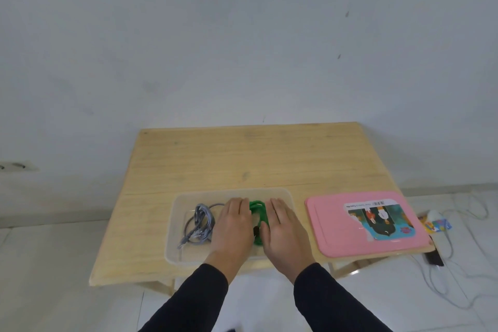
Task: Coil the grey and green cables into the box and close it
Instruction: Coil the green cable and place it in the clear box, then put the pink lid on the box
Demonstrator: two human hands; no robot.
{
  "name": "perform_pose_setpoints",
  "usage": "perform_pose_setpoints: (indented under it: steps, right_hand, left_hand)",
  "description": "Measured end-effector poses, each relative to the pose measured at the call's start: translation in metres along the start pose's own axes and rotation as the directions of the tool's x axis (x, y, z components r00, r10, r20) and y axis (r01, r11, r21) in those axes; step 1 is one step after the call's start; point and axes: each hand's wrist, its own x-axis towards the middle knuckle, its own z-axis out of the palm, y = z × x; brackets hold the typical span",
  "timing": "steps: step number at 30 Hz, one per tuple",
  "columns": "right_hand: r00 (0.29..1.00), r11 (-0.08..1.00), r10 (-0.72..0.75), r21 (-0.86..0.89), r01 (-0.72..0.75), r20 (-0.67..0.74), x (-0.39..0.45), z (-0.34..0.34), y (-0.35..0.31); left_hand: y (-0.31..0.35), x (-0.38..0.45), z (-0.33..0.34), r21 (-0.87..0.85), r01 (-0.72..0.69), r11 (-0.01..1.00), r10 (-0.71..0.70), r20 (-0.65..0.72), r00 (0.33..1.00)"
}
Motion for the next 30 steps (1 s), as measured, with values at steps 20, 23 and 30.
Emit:
perform_pose_setpoints:
  steps: [20, 23, 30]
  right_hand:
    - [0.964, 0.963, 0.263, -0.056, -0.264, -0.031, -0.061, -0.059, 0.228]
    - [0.958, 0.956, 0.287, -0.065, -0.285, 0.022, -0.066, -0.049, 0.271]
    - [0.925, 0.930, 0.366, -0.010, -0.367, 0.104, -0.060, -0.037, 0.315]
  left_hand:
    - [0.181, 0.013, 0.071, -0.006, -0.085, 0.996, 0.085, -0.044, 0.995]
    - [0.189, 0.012, 0.092, 0.099, 0.027, 0.995, -0.027, 0.001, 1.000]
    - [0.185, 0.012, 0.118, 0.017, 0.206, 0.978, -0.206, 0.039, 0.978]
